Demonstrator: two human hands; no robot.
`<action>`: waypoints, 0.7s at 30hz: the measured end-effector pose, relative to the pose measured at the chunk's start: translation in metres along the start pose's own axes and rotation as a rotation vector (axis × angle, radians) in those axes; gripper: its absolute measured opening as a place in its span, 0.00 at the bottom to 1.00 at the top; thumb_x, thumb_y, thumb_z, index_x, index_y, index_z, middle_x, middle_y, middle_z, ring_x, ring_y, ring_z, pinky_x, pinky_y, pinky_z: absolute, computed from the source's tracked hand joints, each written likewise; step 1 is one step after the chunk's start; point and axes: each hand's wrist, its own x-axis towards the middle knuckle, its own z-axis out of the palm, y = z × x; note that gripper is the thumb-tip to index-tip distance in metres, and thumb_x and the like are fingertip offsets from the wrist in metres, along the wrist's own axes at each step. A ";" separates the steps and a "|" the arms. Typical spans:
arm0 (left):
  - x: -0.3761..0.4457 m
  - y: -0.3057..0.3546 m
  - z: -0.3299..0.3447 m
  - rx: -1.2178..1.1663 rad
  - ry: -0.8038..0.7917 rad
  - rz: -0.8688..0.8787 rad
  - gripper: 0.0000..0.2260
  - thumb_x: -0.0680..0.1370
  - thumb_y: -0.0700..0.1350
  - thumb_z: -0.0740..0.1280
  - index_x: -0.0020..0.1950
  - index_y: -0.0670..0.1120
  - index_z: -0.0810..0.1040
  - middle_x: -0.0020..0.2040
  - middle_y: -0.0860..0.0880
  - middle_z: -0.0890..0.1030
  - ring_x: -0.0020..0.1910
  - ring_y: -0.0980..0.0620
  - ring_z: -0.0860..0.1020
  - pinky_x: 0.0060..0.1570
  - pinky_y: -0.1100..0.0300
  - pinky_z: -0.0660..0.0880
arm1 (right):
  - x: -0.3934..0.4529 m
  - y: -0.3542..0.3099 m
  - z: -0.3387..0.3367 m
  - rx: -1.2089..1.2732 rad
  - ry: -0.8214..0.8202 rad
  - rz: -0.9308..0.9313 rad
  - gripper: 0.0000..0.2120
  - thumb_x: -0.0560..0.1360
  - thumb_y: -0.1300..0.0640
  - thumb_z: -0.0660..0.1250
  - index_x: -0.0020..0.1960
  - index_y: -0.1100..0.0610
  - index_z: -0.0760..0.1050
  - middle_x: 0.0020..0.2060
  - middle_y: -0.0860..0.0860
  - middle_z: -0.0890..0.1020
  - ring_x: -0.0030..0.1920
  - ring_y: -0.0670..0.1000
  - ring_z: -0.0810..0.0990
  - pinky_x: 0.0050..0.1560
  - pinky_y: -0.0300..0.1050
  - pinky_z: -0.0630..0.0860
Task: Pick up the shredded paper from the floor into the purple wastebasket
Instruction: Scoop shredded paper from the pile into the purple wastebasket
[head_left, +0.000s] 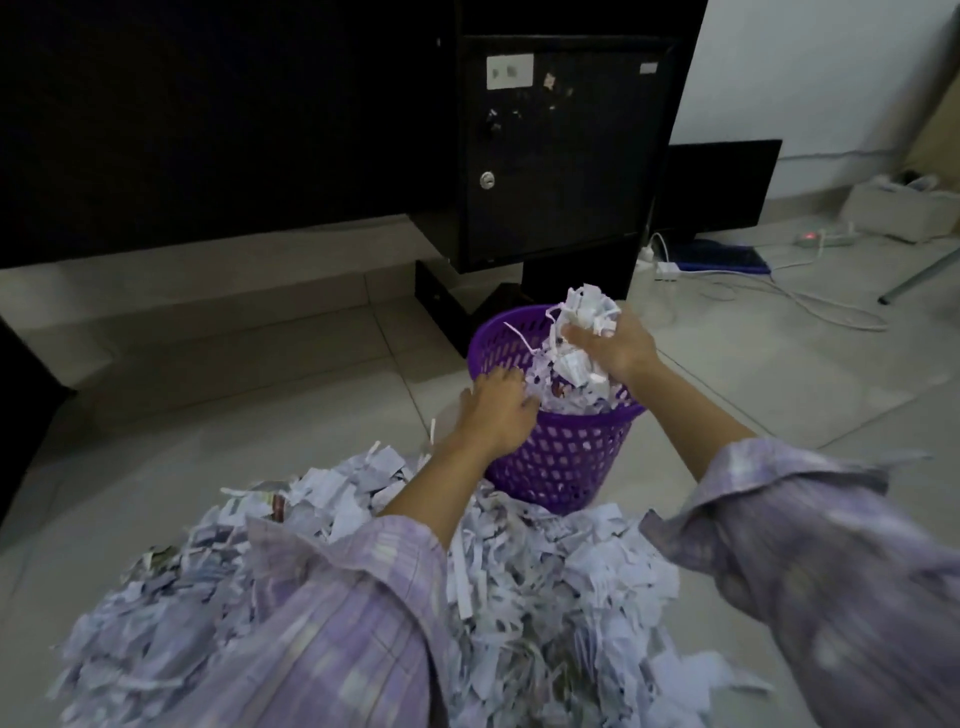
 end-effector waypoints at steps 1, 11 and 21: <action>0.006 0.001 0.004 0.044 -0.015 0.013 0.16 0.81 0.48 0.57 0.66 0.41 0.69 0.67 0.41 0.70 0.66 0.41 0.68 0.67 0.44 0.64 | 0.006 0.003 0.001 -0.038 0.003 -0.022 0.27 0.72 0.47 0.73 0.65 0.58 0.69 0.53 0.49 0.77 0.53 0.51 0.76 0.49 0.42 0.69; 0.030 -0.011 0.040 0.162 -0.107 0.077 0.20 0.83 0.50 0.46 0.68 0.43 0.69 0.69 0.44 0.68 0.74 0.46 0.56 0.73 0.42 0.37 | 0.047 0.048 0.036 -0.755 -0.264 0.079 0.49 0.71 0.31 0.62 0.79 0.54 0.43 0.77 0.59 0.49 0.76 0.65 0.50 0.72 0.65 0.51; 0.027 -0.009 0.039 0.152 -0.115 0.068 0.19 0.83 0.49 0.46 0.68 0.45 0.69 0.67 0.45 0.70 0.70 0.46 0.61 0.73 0.42 0.37 | 0.044 0.053 0.034 -1.246 -0.410 0.043 0.22 0.78 0.55 0.62 0.69 0.62 0.67 0.66 0.61 0.71 0.65 0.60 0.73 0.60 0.51 0.72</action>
